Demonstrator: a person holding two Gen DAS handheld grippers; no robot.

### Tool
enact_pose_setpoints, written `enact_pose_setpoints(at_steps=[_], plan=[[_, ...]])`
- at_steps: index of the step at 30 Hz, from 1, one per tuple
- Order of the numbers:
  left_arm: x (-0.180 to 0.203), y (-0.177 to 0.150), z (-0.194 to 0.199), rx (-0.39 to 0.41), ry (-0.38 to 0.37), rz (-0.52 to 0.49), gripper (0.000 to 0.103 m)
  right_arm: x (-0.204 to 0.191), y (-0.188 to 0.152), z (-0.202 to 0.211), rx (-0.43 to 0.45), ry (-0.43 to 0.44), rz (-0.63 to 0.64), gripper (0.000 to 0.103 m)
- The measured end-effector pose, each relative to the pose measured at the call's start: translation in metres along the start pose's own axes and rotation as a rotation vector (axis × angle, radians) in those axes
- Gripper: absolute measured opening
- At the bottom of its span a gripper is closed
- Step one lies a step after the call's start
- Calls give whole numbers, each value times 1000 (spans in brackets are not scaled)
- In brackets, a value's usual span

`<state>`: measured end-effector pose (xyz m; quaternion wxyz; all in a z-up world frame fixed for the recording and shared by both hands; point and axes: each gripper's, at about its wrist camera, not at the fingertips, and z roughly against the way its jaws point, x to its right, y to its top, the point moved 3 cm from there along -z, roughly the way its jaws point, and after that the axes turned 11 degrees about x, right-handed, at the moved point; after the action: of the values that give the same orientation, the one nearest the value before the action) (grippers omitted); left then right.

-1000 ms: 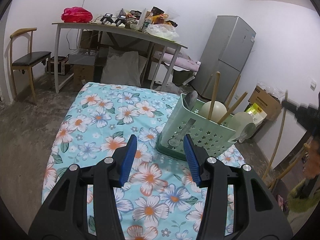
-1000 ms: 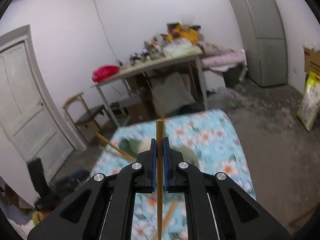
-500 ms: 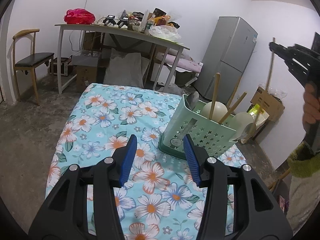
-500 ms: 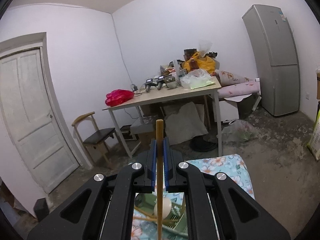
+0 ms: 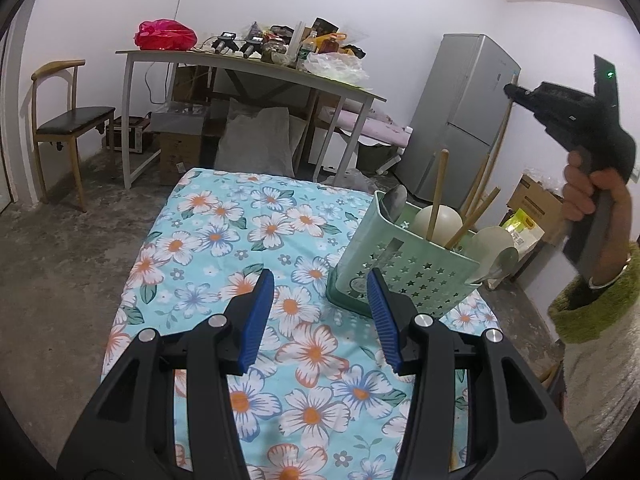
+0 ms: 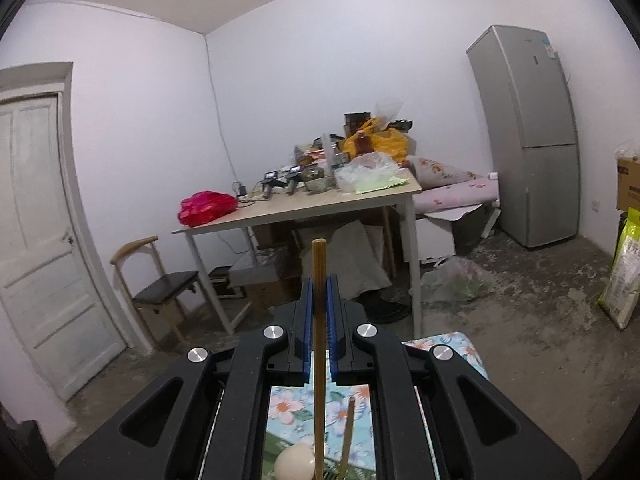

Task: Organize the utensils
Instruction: 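Carry the chopstick over the caddy and drop it in with the right tool, then move both tools back down to the remaining chopsticks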

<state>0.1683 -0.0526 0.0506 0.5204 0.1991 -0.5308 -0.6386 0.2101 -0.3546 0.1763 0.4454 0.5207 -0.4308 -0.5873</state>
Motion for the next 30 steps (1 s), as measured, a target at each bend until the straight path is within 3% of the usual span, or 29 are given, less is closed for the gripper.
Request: enact_pose_setpoints(at_steps=[6,8,10,16,22,25,30], plan=[[-1,0,0,-1,-3,-1,46,4,-37,-21,-107,-19,47,12],[-1,-1,0,-3,-3,-1,46,7,-42,-20,-129,-12,41,40],[-1,-2,0,-6,-4,-3,47,11,-36,-11,-99,-10,28,46],[4,-7,-1,-20,-12,-3,49,25,-15,22,-43,-12,-13,52],[12,-17,-9,-71,-11,-24,57,39,-16,90,-18,33,-80,55],[20,-25,-15,-104,-8,-54,61,42,-39,113,-79,49,-94,55],[34,-43,-25,-164,13,-119,65,54,-113,125,-297,52,-194,55]])
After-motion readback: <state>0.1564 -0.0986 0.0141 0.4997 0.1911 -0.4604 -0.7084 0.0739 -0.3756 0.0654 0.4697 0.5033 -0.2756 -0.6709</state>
